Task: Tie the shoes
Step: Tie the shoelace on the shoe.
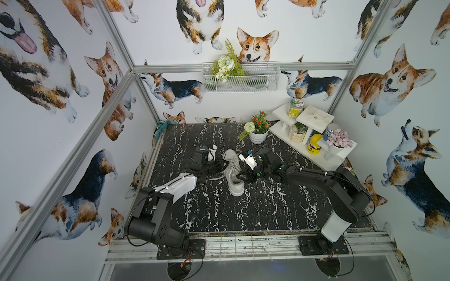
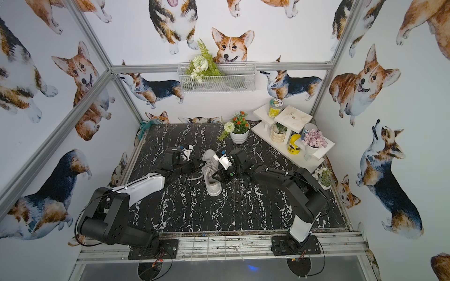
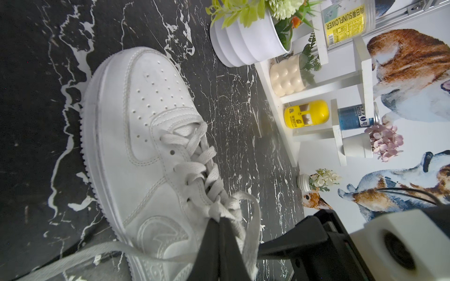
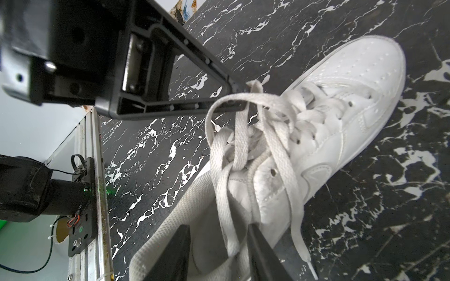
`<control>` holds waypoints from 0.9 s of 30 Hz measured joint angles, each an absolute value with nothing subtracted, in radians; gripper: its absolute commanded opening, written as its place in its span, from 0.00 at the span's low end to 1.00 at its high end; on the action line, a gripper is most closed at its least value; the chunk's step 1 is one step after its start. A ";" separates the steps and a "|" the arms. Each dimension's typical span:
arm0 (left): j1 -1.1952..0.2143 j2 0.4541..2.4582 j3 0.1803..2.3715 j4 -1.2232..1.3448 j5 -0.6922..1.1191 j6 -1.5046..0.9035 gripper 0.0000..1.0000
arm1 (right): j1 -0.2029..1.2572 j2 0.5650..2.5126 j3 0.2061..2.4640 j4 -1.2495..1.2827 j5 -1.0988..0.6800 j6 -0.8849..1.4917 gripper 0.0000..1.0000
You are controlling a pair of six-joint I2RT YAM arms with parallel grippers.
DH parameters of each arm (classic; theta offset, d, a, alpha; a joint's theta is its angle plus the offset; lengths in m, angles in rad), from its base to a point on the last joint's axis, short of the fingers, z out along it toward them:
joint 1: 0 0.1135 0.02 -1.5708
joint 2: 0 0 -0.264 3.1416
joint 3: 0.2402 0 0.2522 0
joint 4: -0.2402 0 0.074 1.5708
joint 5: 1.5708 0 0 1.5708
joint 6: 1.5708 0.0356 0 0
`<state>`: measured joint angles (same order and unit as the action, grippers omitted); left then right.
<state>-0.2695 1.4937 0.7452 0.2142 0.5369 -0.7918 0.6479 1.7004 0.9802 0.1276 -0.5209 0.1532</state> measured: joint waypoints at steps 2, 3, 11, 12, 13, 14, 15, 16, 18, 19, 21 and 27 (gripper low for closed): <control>-0.270 1.494 0.745 0.214 0.539 -0.792 0.00 | 0.648 1.706 0.983 0.128 -0.521 0.153 0.42; -0.270 1.494 0.744 0.214 0.539 -0.792 0.00 | 0.648 1.709 0.985 0.128 -0.524 0.153 0.41; -0.268 1.494 0.743 0.221 0.546 -0.792 0.00 | 0.648 1.739 1.012 0.120 -0.522 0.153 0.17; -0.268 1.494 0.743 0.221 0.547 -0.792 0.00 | 0.648 1.739 1.013 0.116 -0.521 0.152 0.11; -0.267 1.494 0.743 0.221 0.547 -0.792 0.00 | 0.648 1.739 1.013 0.112 -0.520 0.151 0.05; -0.266 1.494 0.743 0.221 0.547 -0.792 0.00 | 0.648 1.736 1.013 0.107 -0.516 0.151 0.00; -0.264 1.494 0.743 0.221 0.547 -0.792 0.00 | 0.648 1.730 1.013 0.099 -0.508 0.152 0.00; -0.264 1.494 0.743 0.221 0.547 -0.792 0.00 | 0.647 1.721 1.013 0.093 -0.504 0.150 0.00; -0.263 1.492 0.743 0.220 0.546 -0.791 0.00 | 0.640 1.705 1.016 0.091 -0.499 0.147 0.00; -0.262 1.490 0.743 0.220 0.546 -0.791 0.00 | 0.635 1.696 1.021 0.088 -0.498 0.147 0.00; -0.259 1.486 0.743 0.220 0.546 -0.791 0.00 | 0.626 1.687 1.030 0.080 -0.497 0.145 0.00; -0.250 1.479 0.743 0.211 0.537 -0.781 0.00 | 0.618 1.690 1.079 0.039 -0.473 0.121 0.00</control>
